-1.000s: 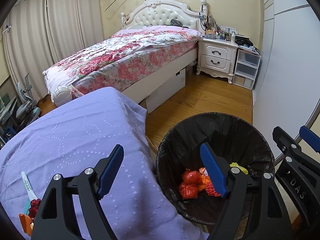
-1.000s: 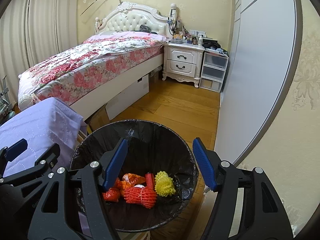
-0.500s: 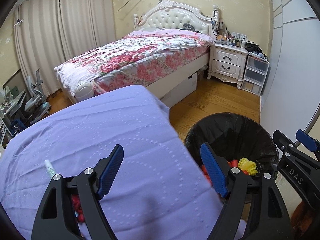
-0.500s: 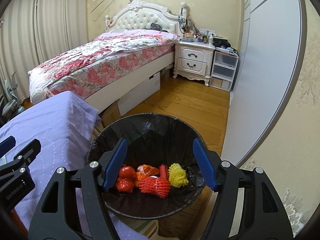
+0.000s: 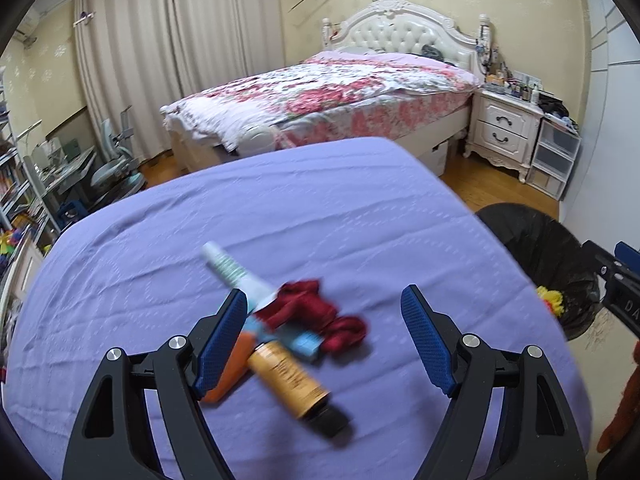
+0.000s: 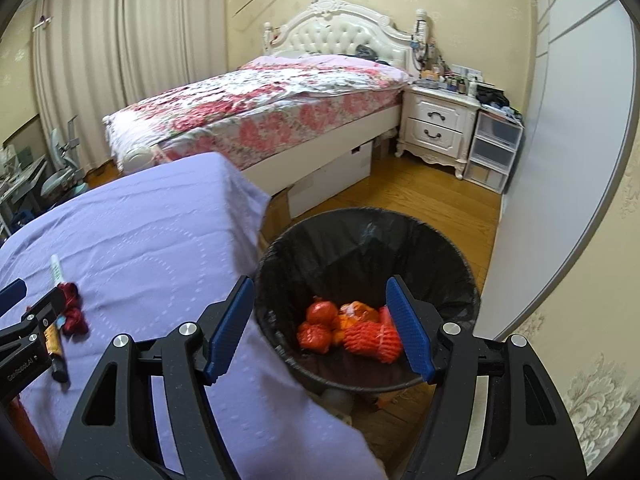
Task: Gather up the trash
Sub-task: 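Return both grippers to the bed and grasp the orange strip with the left gripper, then hold the orange strip with the left gripper while the right gripper grasps the gold can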
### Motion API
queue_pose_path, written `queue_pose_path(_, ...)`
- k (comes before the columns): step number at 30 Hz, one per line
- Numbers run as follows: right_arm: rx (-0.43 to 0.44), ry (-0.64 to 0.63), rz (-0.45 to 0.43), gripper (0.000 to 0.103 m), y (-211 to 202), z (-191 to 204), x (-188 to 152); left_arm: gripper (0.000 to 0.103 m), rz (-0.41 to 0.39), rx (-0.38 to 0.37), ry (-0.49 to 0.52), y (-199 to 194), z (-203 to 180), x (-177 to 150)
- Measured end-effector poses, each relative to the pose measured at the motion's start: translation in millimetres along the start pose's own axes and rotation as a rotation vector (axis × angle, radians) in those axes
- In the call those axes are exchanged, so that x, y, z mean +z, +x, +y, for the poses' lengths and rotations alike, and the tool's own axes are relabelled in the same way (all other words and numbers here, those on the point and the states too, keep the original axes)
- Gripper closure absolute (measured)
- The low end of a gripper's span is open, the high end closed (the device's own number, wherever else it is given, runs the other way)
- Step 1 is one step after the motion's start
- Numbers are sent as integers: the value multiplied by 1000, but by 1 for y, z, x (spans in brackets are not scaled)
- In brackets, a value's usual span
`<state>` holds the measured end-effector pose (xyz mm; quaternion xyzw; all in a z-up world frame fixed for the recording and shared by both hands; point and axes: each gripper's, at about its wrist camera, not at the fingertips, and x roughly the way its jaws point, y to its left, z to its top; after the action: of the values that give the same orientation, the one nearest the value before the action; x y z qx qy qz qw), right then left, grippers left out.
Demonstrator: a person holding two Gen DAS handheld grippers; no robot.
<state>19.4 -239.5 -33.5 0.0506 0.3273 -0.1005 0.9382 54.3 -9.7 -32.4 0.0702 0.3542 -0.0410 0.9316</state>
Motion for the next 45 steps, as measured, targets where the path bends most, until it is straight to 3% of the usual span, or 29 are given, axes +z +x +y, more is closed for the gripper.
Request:
queue_pose_path(13,116,-140,52,36,-14,71,-33,26,54,73,-84,-6,55,-41)
queue_pose_path(25,149,-163,66,36,-12,91,-36,51,76,41,-71,11,60,-34)
queue_pose_path(30,158,-165,70,36,-9,95,-35,70,97,-4,-64,17,61,-33)
queue_pose_path(36,165,-167,73,36,-7,96,-36,86,74,-23,-58,9,61,-35)
queue_pose_path(45,182,-181,63,36,-11,103,-37,91,68,-35,-82,-6,71,-42)
